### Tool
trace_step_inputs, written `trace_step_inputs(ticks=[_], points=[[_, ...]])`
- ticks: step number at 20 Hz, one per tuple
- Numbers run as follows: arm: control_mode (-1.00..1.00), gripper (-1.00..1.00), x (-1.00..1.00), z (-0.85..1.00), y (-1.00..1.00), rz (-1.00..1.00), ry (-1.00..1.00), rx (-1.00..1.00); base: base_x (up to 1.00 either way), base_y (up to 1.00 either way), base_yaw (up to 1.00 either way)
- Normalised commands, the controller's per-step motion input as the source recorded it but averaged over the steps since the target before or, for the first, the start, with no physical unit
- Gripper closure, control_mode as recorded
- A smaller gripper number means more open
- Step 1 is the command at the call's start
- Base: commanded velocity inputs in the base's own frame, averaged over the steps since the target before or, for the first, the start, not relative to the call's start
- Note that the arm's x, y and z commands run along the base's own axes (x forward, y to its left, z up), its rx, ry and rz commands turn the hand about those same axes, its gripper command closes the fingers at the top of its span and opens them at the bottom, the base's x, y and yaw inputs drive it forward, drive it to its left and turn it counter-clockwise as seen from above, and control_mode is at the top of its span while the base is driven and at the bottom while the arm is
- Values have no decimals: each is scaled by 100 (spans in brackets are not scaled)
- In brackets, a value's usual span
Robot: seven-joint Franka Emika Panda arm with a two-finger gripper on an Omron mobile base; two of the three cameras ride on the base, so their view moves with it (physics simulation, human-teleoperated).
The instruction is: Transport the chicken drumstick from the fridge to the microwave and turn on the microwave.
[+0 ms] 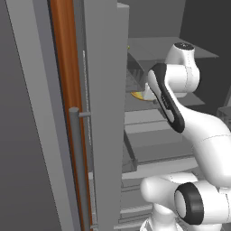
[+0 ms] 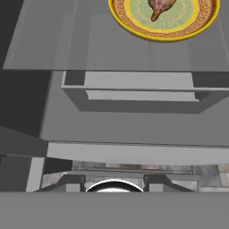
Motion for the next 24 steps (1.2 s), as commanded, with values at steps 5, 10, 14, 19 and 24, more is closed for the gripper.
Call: trace_step_inputs(ticks=[5, 10, 14, 19, 24], points=[[-100, -100, 0, 0, -2, 0, -6, 0, 0, 0, 0], [-100, -100, 0, 0, 0, 0, -14, 0, 0, 0, 0], [-100, -100, 1, 0, -3, 0, -15, 0, 0, 0, 0], [-100, -100, 15, 0, -6, 0, -14, 0, 0, 0, 0], [-100, -100, 23, 0, -17, 0, -7, 0, 0, 0, 0]])
